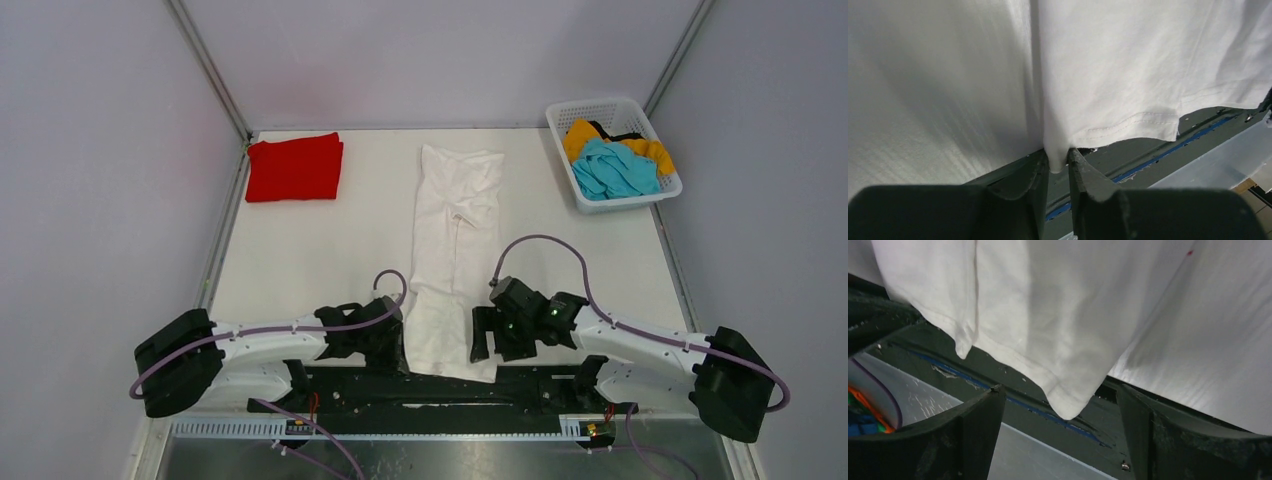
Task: Fold and stack the t-shirts
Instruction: Grab the bottom of the folded rectangular tshirt with both arms
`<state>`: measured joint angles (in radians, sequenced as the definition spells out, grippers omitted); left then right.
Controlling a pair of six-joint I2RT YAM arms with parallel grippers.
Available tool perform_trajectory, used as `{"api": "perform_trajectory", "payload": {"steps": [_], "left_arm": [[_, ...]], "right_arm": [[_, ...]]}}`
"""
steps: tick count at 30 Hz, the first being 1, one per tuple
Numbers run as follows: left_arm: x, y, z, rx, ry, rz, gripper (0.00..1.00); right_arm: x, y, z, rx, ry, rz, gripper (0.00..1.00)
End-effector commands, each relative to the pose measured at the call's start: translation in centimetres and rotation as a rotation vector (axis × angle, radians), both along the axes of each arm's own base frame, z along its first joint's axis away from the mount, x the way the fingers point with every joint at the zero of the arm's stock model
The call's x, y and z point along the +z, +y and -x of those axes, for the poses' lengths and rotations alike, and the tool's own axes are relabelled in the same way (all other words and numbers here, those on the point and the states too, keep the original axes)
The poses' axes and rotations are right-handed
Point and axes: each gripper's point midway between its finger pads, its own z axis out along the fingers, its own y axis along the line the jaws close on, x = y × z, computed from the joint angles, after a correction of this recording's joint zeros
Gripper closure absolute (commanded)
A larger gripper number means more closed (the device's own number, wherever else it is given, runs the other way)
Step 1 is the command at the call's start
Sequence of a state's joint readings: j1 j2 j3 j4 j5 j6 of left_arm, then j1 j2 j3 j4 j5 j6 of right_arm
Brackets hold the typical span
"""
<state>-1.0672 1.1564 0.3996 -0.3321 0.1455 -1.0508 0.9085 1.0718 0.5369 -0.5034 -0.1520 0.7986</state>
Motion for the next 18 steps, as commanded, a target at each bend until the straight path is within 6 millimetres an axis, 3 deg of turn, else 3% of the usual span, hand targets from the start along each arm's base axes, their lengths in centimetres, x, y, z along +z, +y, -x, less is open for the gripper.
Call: {"api": "perform_trajectory", "payload": {"steps": [1,3,5,10,14,18], "left_arm": [[1.3,-2.6,-0.8,-0.017,-0.036,0.107,0.79],[1.2,-2.9,-0.9,-0.022,-0.037,0.112,0.83],[1.1,-3.3,-1.0,-0.031,-0.035,0.116,0.98],[1.6,-3.4,-0.6,-0.05,-0.041,0.141,1.0],[2.1,-2.9,0.3,-0.049,-0.037,0.179,1.0],[2.6,-2.8,1.1,-0.064,-0.031,0.216,1.0]], "right_arm": [[-0.2,1.0,2.6,-0.006,0.073,-0.056,0.12],[-0.4,1.0,2.9,-0.004,0.073,-0.065,0.13],[-0.8,0.7,3.2,-0.001,0.084,-0.056,0.14],[-1.6,1.1,4.5,0.006,0.143,-0.091,0.34],[-2.0,1.6,5.2,0.021,0.168,-0.113,0.44],[-2.5,1.3,5.2,0.026,0.163,-0.084,0.78]]}}
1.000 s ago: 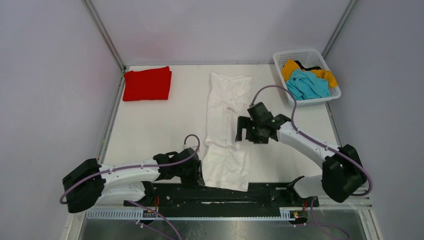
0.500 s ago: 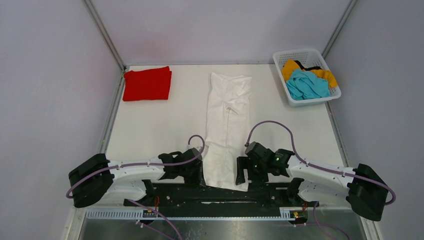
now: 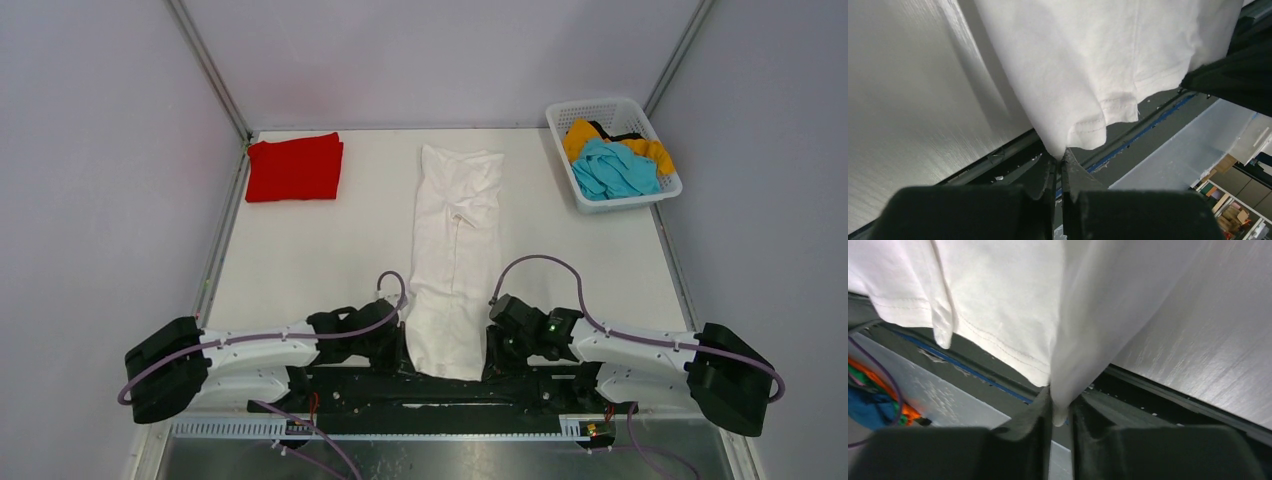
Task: Fold and stack the t-shirts
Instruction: Grab the bottom of the folded rectangular tshirt with both arms, then fold the folded rectangular tshirt in 1/3 of the way
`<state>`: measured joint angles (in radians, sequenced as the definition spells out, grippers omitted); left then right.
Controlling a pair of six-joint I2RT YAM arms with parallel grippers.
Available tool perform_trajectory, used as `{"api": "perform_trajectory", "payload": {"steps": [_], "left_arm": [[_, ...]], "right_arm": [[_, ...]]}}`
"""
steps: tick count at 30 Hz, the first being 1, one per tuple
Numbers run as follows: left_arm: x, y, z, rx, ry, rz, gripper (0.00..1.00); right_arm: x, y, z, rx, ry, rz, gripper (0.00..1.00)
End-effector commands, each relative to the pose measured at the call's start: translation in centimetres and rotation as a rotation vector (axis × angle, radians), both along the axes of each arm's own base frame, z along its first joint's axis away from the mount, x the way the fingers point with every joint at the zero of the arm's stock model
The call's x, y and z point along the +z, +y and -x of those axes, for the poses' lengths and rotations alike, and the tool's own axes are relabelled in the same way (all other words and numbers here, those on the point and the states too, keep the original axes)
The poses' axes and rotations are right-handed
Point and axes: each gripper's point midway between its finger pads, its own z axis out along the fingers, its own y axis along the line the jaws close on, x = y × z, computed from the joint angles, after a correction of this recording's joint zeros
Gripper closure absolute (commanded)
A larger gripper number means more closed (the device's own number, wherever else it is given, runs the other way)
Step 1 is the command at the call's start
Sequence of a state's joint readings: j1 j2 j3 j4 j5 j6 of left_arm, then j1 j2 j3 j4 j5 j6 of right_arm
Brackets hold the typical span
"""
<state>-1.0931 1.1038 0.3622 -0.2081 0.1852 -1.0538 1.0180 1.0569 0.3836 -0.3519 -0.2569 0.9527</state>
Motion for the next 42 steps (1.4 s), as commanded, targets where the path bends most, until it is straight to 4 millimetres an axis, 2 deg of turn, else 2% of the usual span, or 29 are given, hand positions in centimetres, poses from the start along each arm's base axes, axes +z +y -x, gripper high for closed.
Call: {"api": "perform_trajectory", "payload": {"steps": [1,4,8,11,13,17,23,25,28,33,39,42], "left_arm": [[1.4,-0.8,1.0,-0.027,0.006,0.087,1.0],[2.0,-1.0,2.1,-0.054,0.027,0.12,1.0],[3.2,-1.0,4.1,-0.104,0.067,0.178,1.0],[4.4,-1.3,5.6,-0.155,0.108,0.219,1.0],[4.6,-1.4,5.7,-0.155,0.113,0.224,1.0],[4.5,-1.8,4.3,-0.125,0.052,0.184,1.0],[6.0,-2.5,0.0,-0.071,-0.091,0.102,1.0],[6.6,-2.6,-1.7,-0.044,-0.131,0.107,1.0],[7.8,-3.2,-5.3,0.019,-0.193,0.139,1.0],[9.3,-4.2,-10.5,0.065,-0.249,0.131,1.0],[9.6,-4.1,-17.0,0.199,-0.288,0.092,1.0],[9.6,-4.1,-19.1,0.221,-0.303,0.082,1.0]], "right_arm": [[0.1,0.4,0.7,0.02,0.027,-0.008,0.86],[0.9,-0.1,1.7,0.052,0.034,-0.002,0.97],[2.0,-1.5,3.3,0.076,0.059,-0.021,0.98],[2.6,-1.5,3.9,0.071,0.071,-0.066,0.99],[3.0,-1.2,3.8,0.073,0.06,-0.094,0.98],[3.6,0.2,2.9,0.066,0.017,-0.155,0.98],[4.6,1.1,0.8,0.044,-0.078,-0.159,1.0],[5.1,1.1,-1.0,-0.002,-0.142,-0.153,1.0],[5.9,0.7,-4.3,-0.106,-0.228,-0.154,1.0],[7.6,0.8,-8.7,-0.172,-0.317,-0.171,1.0],[8.7,0.5,-14.0,-0.224,-0.374,-0.128,1.0],[8.9,0.4,-16.2,-0.245,-0.38,-0.125,1.0]]}}
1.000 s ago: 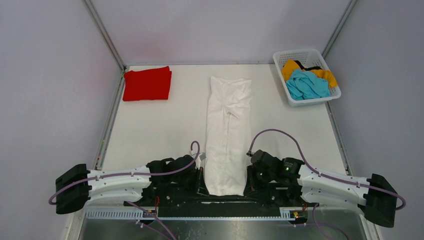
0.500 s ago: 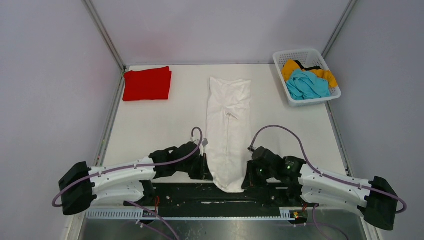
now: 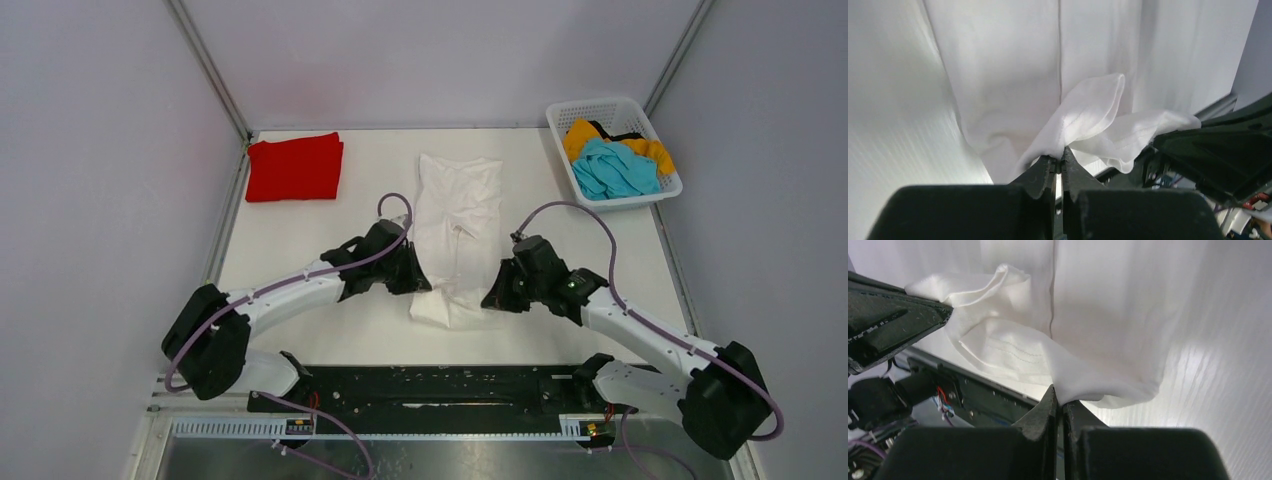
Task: Fold and stack the t-shirts
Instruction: Fold the folded rectangular tshirt in 1/3 of the way
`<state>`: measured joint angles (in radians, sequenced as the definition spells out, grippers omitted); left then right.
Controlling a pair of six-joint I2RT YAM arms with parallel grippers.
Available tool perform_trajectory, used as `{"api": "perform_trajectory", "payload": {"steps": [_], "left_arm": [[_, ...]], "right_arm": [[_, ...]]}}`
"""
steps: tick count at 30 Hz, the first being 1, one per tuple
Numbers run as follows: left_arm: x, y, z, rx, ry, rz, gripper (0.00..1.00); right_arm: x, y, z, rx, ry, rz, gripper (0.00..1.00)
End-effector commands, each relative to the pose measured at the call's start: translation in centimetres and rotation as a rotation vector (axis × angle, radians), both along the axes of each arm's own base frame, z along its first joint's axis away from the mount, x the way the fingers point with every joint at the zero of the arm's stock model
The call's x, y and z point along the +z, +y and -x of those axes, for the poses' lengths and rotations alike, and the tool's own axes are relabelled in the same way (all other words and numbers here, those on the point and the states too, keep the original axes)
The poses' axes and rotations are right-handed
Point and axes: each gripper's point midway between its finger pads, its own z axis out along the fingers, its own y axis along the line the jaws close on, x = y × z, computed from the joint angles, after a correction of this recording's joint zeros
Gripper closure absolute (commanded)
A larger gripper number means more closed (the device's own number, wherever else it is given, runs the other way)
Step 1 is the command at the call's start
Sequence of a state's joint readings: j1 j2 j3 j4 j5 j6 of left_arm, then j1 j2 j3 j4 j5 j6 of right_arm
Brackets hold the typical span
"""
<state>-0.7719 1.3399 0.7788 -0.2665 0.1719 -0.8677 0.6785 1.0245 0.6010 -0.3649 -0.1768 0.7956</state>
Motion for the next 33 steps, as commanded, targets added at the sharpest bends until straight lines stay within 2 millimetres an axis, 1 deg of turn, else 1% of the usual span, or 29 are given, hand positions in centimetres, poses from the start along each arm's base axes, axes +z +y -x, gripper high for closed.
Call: {"api": "perform_trajectory", "payload": {"steps": [1,7,12,18,22,24,27,28,29,30,31,32,33], "left_arm": [[2.1,-0.6,-4.7,0.041,-0.118,0.012,1.0],[2.3,-0.3,-8.7,0.051,-0.152,-0.064,1.0],[2.4,0.1,-11.6,0.079,-0.177,-0.104,1.0],[2.5,0.0,-14.6,0.069,-0.203,-0.149,1.0],[1.3,0.1,-16.3,0.075,-0.196,-0.179,1.0],[0.6,0.1,-17.0,0.076,-0.177,-0.189,1.0],[-0.4,-0.2,-17.6,0.062,-0.151,-0.189,1.0],[-0.5,-0.2,-17.8,0.06,-0.146,-0.19,0.98],[-0.8,-0.2,-18.1,0.059,-0.143,-0.194,0.93],[-0.7,-0.3,-18.5,0.06,-0.146,-0.197,0.79],[-0.6,-0.2,-19.0,0.062,-0.152,-0.199,0.69],[-0.2,-0.1,-19.5,0.065,-0.156,-0.2,0.62],[0.5,-0.1,-20.2,0.064,-0.164,-0.191,0.53]], "right_arm": [[1.8,0.3,-4.3,-0.009,-0.094,-0.005,1.0],[2.3,-0.1,-8.5,-0.056,-0.132,-0.013,1.0],[1.9,-0.5,-11.6,-0.095,-0.124,-0.022,0.99],[1.2,0.2,-14.1,-0.104,-0.09,-0.073,0.96],[0.6,0.1,-15.5,-0.13,-0.082,-0.084,0.95],[-0.1,-0.1,-15.9,-0.151,-0.071,-0.075,0.94],[-0.8,-0.1,-16.7,-0.17,-0.059,-0.08,0.88],[-1.2,0.0,-17.1,-0.177,-0.051,-0.082,0.85],[-1.3,0.0,-17.5,-0.186,-0.047,-0.083,0.82],[-1.2,-0.1,-18.2,-0.195,-0.054,-0.088,0.8],[-1.1,-0.2,-19.0,-0.21,-0.064,-0.086,0.78],[-1.0,-0.5,-19.8,-0.236,-0.071,-0.076,0.7],[-0.7,-1.0,-20.7,-0.26,-0.084,-0.061,0.56]]}}
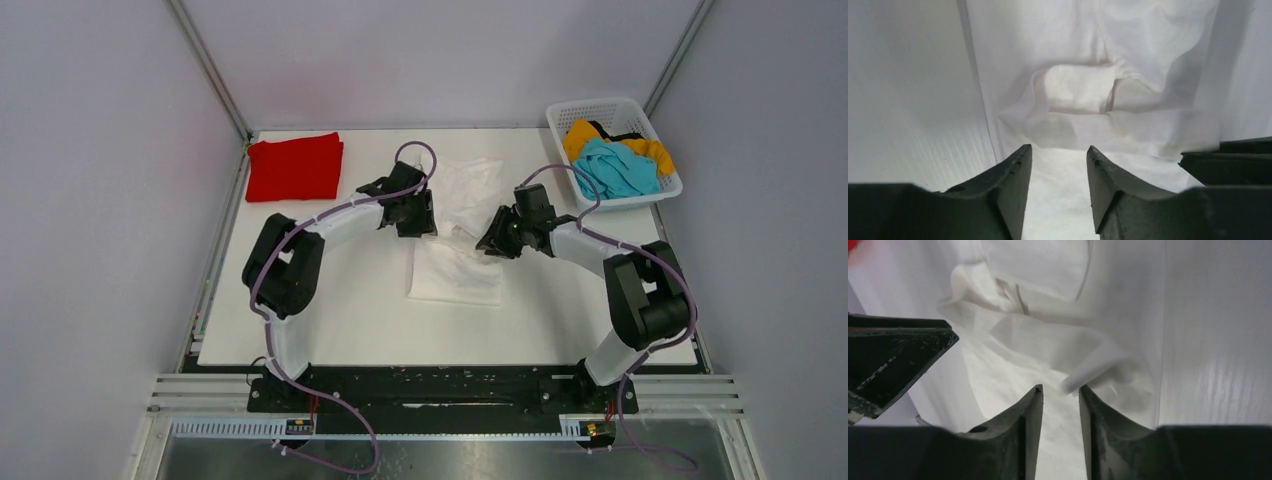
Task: Fold and stack the t-shirts
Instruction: Fold the folded rectangular tshirt in 1/3 of the way
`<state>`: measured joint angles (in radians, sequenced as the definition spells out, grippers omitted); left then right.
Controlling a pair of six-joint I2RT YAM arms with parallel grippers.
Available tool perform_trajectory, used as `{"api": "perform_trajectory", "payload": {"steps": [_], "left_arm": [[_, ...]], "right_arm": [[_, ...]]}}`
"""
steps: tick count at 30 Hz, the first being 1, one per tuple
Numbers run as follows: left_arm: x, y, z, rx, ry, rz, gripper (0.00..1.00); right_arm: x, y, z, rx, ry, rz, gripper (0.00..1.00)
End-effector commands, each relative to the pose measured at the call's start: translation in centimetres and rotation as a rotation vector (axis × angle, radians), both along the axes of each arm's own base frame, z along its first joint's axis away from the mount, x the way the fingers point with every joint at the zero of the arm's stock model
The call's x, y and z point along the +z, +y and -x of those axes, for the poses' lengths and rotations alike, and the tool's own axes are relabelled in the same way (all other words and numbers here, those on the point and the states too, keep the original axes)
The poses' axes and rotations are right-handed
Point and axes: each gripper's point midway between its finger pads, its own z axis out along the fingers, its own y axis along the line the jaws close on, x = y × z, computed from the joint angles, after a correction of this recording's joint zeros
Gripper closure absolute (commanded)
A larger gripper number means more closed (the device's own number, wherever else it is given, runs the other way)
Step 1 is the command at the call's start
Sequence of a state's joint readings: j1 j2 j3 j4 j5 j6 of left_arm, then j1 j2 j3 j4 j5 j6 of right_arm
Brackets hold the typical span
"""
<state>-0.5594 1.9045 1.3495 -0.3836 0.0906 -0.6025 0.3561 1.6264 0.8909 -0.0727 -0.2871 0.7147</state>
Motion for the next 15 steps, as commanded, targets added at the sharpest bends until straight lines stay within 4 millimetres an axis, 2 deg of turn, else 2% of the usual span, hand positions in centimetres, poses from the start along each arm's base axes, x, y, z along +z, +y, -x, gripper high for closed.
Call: {"api": "perform_trajectory", "payload": {"steps": [1,2,3,4,5,7,9,14,15], "left_arm": [[4.3,-0.4,-3.8,-0.007,-0.098,0.047,0.46],[5.3,-0.5,-4.3,-0.008,-0.114,0.061,0.41],[6.3,-0.5,-4.5,-0.011,-0.127,0.074,0.32],[7.5,-0.6,-4.5,-0.02,-0.145,0.088,0.1],[8.1,-0.5,-4.2,-0.03,-0.156,0.095,0.02],[9.7,-0.2,-3.0,-0.05,-0.195,0.122,0.01],[9.7,0.8,-1.3,-0.045,-0.195,0.125,0.01],[6.5,2.9,4.5,-0.019,-0.111,0.167,0.01],[5.0,3.5,6.1,-0.016,-0.068,0.167,0.01]], "right_arm": [[3.0,-0.5,-5.3,-0.086,-0.119,-0.001,0.47],[3.3,-0.9,-5.9,-0.106,-0.126,0.015,0.42],[3.7,-1.3,-6.3,-0.118,-0.137,0.031,0.39],[4.0,-1.5,-6.5,-0.123,-0.146,0.042,0.36],[4.3,-1.7,-6.4,-0.126,-0.154,0.049,0.34],[4.6,-1.9,-5.6,-0.114,-0.163,0.047,0.3],[4.2,-2.1,-3.9,-0.087,-0.155,0.041,0.23],[2.6,-2.9,1.2,-0.031,-0.115,0.045,0.02],[2.4,-2.9,2.2,-0.009,-0.122,0.048,0.01]]}}
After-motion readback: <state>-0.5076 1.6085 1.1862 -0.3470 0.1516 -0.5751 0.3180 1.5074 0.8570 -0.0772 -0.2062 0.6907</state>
